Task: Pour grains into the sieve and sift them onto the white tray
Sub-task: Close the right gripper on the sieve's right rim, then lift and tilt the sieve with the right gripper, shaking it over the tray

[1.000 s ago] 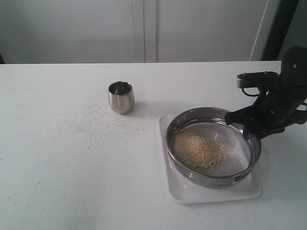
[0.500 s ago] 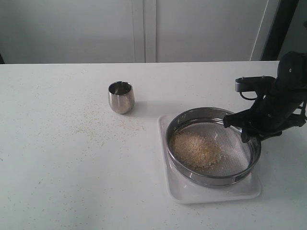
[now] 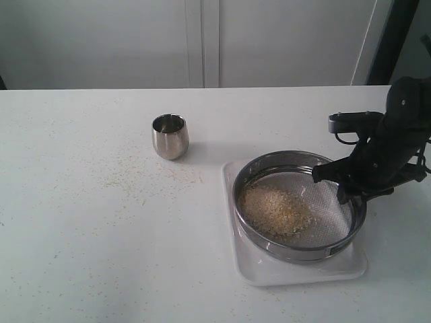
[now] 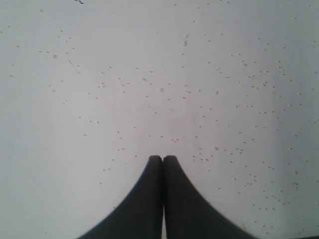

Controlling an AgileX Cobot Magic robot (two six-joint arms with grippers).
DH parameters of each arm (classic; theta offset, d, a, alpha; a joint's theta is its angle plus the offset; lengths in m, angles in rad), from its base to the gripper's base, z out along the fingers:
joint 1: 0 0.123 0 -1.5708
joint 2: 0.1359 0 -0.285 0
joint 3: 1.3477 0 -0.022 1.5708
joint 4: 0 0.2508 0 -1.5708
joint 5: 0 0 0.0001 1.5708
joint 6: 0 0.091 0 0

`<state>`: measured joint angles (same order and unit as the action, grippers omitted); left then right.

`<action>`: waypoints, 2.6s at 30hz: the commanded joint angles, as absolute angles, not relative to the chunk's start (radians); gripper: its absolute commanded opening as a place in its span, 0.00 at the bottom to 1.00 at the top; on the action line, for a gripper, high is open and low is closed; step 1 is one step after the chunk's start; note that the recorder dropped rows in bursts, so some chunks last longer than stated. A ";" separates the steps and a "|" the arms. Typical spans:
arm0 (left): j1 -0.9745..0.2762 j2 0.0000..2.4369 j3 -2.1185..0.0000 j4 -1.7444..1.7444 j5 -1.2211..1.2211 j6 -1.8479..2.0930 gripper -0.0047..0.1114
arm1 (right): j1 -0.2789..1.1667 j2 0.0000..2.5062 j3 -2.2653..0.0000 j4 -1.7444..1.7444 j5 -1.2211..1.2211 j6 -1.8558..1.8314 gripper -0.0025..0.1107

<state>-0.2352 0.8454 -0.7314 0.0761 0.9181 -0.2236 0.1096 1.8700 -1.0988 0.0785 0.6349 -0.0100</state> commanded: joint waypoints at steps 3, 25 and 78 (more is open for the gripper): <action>-0.232 0.838 -0.727 0.069 0.936 -0.221 0.04 | 0.110 1.876 -1.105 0.081 0.635 -0.023 0.20; -0.232 0.838 -0.727 0.069 0.936 -0.221 0.04 | 0.110 1.872 -1.130 0.112 0.664 -0.023 0.02; -0.232 0.838 -0.727 0.069 0.936 -0.221 0.04 | 0.048 1.740 -1.044 0.420 0.694 -0.133 0.02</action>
